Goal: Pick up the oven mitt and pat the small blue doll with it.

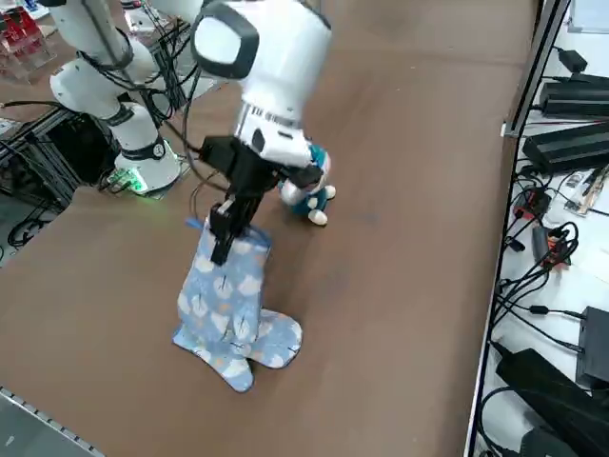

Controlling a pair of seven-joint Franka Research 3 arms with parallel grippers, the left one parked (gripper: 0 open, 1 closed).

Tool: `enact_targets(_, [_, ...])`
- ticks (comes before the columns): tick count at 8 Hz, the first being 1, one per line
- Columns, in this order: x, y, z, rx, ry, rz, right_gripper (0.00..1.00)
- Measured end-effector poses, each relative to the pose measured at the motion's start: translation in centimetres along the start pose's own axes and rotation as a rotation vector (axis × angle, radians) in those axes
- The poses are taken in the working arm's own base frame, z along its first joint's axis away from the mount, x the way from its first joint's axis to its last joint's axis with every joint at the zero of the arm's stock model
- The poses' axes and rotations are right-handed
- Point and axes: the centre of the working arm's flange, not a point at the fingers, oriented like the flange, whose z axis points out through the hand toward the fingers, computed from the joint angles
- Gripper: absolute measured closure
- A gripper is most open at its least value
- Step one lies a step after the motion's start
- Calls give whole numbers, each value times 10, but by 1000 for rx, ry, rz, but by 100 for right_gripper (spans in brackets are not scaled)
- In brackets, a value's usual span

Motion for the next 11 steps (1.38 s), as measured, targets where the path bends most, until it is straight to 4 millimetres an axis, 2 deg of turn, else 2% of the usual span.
enact_targets(2, [-8,18,52,-100,83,-58,95])
enact_targets(3, [-15,20,77,-118,105,-82,95])
enact_targets(4, [-20,15,93,-127,100,-109,95])
enact_targets(9, [-18,-47,128,-83,52,-182,95])
enact_targets(11, [-13,-82,133,-66,44,-189,95])
